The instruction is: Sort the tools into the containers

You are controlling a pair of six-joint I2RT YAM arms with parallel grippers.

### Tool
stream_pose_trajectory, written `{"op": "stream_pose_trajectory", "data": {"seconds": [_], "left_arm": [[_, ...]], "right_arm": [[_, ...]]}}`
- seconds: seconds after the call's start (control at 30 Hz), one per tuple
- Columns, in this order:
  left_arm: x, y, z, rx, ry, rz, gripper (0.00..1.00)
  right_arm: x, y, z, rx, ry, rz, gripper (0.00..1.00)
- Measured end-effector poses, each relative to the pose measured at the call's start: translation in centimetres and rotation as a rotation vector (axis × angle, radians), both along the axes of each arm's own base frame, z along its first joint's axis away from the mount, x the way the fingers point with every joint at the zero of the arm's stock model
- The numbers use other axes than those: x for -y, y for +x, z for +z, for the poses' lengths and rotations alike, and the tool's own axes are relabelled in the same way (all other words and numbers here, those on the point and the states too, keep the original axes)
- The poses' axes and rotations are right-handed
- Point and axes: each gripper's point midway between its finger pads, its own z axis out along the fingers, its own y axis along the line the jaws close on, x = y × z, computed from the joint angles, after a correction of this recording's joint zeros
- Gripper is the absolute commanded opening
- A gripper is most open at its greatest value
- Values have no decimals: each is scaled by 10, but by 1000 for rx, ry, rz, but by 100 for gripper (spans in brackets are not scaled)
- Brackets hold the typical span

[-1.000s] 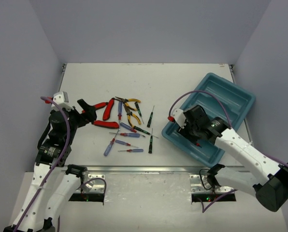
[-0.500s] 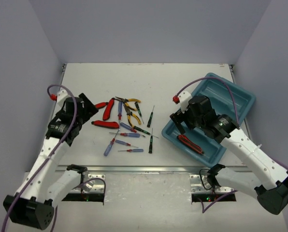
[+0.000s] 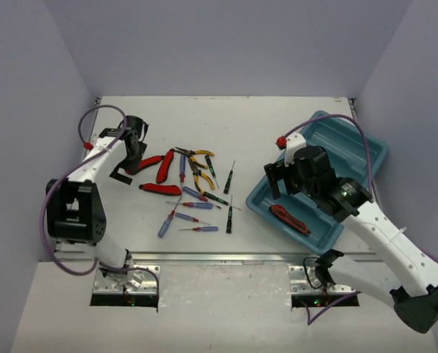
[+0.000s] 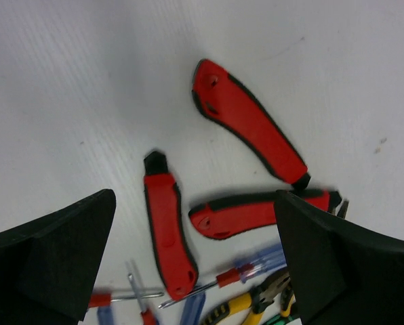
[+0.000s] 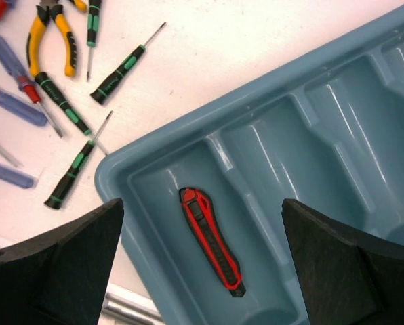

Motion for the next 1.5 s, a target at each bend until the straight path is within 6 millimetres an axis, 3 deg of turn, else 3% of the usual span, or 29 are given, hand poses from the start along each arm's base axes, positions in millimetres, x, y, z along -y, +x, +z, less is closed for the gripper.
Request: {"op": "stream_pose_trajectory", "data": {"seconds": [0.13,0.2,0.37,0.5,0.77,0.83,0.97,1.03,1.1,1.37,1.43,1.5], "left_arm": [[-9,33,-24,-35,-23,73,100],[-10,40,-39,-65,-32,85,99],[-8,55,-78,-131,-51,91,94],[-10,61,-93,-133,-62,101,88],[-23,67,-96,-128,-74,120,53],[-26,70,-95,-118,-76,126,37],[-32,82,-94,-84,-83,132,19],[-34,89,-93,-70,-91,132,5],[-35,96,-92,-55,-101,133,0],[-41,109,-86,-7,-142,146,0],[-40,108,-74,26,-142,141,0],[-38,101,-47,85,-123,130,0]], "right_arm": [[0,-15,18,65,78,42,99],[-2,-18,23,82,101,60,99],[-12,-23,19,52,122,112,99],[-19,-27,8,9,127,148,99],[-28,-32,3,-26,150,192,99],[-28,-32,3,-28,152,194,99],[-31,-34,3,-36,163,206,99],[-31,-36,2,-43,165,210,99],[-31,-38,1,-50,165,212,99],[-29,-41,0,-62,165,209,99],[-29,-42,2,-58,175,203,99],[-27,-42,5,-45,190,184,99]]}}
